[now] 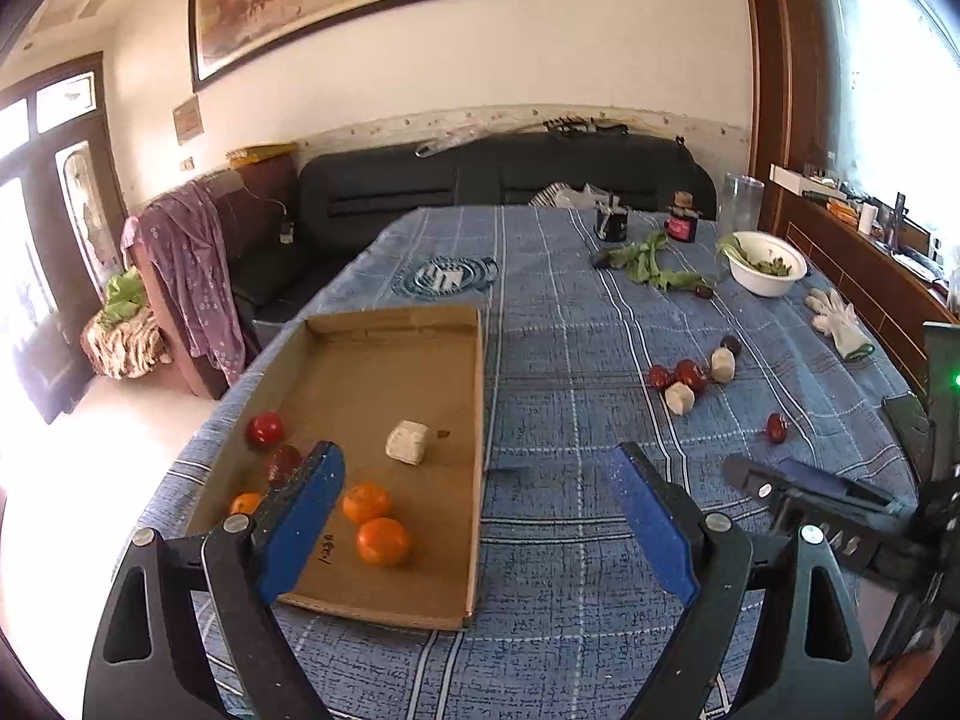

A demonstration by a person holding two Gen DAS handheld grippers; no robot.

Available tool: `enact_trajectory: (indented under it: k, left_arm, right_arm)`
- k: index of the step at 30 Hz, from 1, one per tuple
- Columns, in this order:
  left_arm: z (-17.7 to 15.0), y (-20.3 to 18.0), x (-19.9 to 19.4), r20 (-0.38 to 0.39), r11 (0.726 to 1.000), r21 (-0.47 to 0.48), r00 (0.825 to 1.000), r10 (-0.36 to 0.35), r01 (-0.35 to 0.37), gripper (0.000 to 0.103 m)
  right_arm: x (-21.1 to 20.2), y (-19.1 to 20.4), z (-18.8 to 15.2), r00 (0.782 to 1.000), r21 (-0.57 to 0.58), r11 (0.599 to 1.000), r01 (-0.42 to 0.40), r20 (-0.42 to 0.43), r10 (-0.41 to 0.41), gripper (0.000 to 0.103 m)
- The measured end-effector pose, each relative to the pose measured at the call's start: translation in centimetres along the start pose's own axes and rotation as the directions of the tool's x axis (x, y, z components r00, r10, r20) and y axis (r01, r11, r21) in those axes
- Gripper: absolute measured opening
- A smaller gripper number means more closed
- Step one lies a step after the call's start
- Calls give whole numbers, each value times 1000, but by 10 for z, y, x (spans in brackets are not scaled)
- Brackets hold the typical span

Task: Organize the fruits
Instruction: 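Move both open grippers back toward the remaining red dates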

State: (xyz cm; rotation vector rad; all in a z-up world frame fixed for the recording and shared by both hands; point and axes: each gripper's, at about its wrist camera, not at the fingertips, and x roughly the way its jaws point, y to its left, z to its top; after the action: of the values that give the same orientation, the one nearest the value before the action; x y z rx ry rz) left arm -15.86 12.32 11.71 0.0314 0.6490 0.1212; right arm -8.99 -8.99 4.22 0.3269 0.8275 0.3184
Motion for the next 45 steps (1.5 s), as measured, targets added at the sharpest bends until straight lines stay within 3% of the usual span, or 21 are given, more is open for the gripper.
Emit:
enact_trajectory:
  k: [4, 10, 17, 20, 21, 23, 25, 28, 31, 34, 37, 42, 45]
  left_arm:
    - [-3, 1, 16, -48, 999, -18, 998, -38, 37, 89]
    - [-9, -7, 42, -109, 995, -33, 989, -99, 95, 89]
    - [-3, -33, 65, -132, 984, -17, 975, -181, 180, 89]
    - [4, -47, 81, -141, 976, -11, 966, -217, 217, 89]
    - [5, -53, 88, -149, 974, -10, 963, -224, 225, 89]
    - [9, -64, 103, -164, 965, -3, 952, -259, 262, 89]
    - [11, -75, 118, -186, 955, 2, 938, -291, 297, 88]
    - [13, -87, 141, -227, 943, -23, 917, -329, 333, 76]
    - [17, -93, 166, -255, 925, -83, 890, -379, 370, 73]
    - [19, -100, 179, -264, 915, -101, 876, -404, 391, 63]
    - [24, -108, 186, -256, 904, -97, 867, -427, 416, 58]
    - [27, -119, 194, -251, 896, -73, 862, -441, 437, 55]
    - [22, -120, 196, -249, 894, -52, 862, -442, 444, 36]
  right_arm:
    - [-9, -27, 8, 999, 22, 999, 45, 8, -45, 72]
    - [-23, -75, 28, 984, 46, 983, 175, 18, -176, 74]
    - [-8, -95, 54, 977, 46, 976, 211, 12, -212, 74]
    - [11, -96, 57, 982, 36, 981, 190, -11, -190, 73]
    - [17, -96, 56, 984, 37, 983, 179, -19, -179, 72]
    - [26, -96, 53, 987, 38, 986, 160, -36, -159, 55]
    - [35, -95, 50, 988, 32, 989, 147, -52, -145, 52]
    - [43, -92, 45, 987, 4, 989, 148, -67, -148, 52]
    - [44, -90, 43, 985, -25, 986, 163, -60, -165, 51]
    - [45, -90, 42, 984, -38, 985, 167, -50, -168, 51]
    - [45, -90, 41, 980, -49, 980, 194, -40, -196, 39]
    - [45, -90, 41, 980, -52, 980, 193, -35, -194, 39]
    - [47, -87, 41, 978, -72, 976, 205, -33, -208, 39]
